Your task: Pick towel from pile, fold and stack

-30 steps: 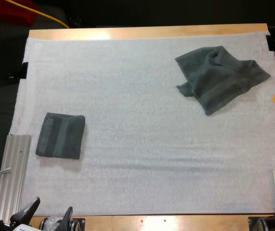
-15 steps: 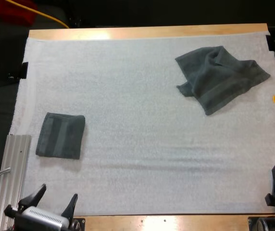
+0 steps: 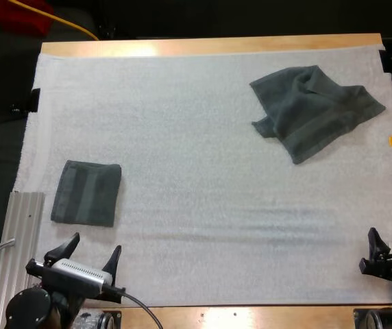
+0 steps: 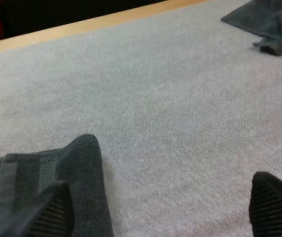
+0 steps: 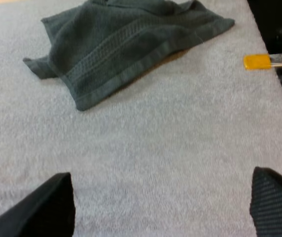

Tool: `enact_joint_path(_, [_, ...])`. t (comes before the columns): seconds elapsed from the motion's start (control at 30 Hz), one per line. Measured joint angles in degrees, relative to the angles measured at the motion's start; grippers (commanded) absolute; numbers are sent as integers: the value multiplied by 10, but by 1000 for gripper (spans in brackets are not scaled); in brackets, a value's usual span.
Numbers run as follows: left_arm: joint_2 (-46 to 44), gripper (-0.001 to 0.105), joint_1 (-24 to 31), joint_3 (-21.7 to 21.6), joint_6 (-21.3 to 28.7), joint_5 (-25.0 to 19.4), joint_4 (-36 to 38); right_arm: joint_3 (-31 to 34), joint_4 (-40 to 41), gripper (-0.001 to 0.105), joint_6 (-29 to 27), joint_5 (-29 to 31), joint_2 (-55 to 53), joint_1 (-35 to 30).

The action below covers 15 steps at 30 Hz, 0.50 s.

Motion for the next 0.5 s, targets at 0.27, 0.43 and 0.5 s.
enact_joint_path(0.27, [0,70,0,14,0,0,-4,29,0,71,0,0,0,0])
enact_joint_path(0.43, [0,70,0,14,0,0,-4,40,0,71,0,0,0,0])
enact_joint_path(0.5, [0,70,0,14,0,0,-4,40,0,71,0,0,0,0])
